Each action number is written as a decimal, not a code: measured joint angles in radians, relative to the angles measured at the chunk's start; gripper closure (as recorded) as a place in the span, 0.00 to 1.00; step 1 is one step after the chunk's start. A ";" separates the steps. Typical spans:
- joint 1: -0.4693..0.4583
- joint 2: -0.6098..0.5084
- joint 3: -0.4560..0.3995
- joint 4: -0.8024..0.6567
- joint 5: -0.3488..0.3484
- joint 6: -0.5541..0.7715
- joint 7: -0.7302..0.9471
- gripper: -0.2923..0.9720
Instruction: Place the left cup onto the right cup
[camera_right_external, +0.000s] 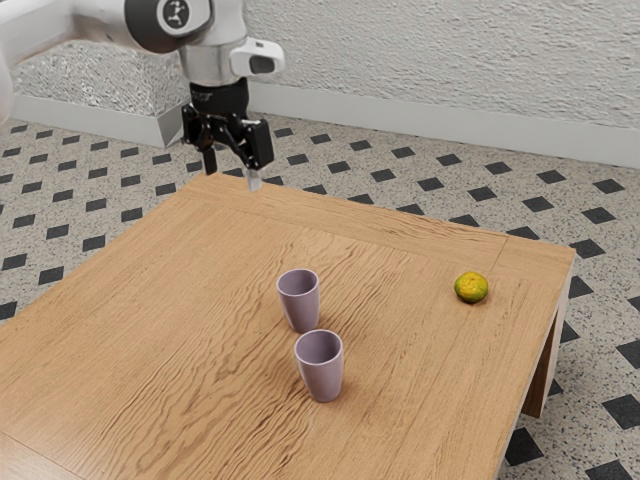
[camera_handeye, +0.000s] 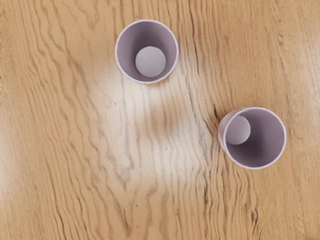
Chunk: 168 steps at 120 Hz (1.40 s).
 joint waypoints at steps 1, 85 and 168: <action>0.001 -0.001 0.000 -0.001 0.000 0.000 0.000 0.23; 0.006 0.018 -0.003 -0.167 -0.050 0.194 0.003 0.23; -0.003 0.250 -0.002 -0.234 -0.162 0.502 0.003 0.34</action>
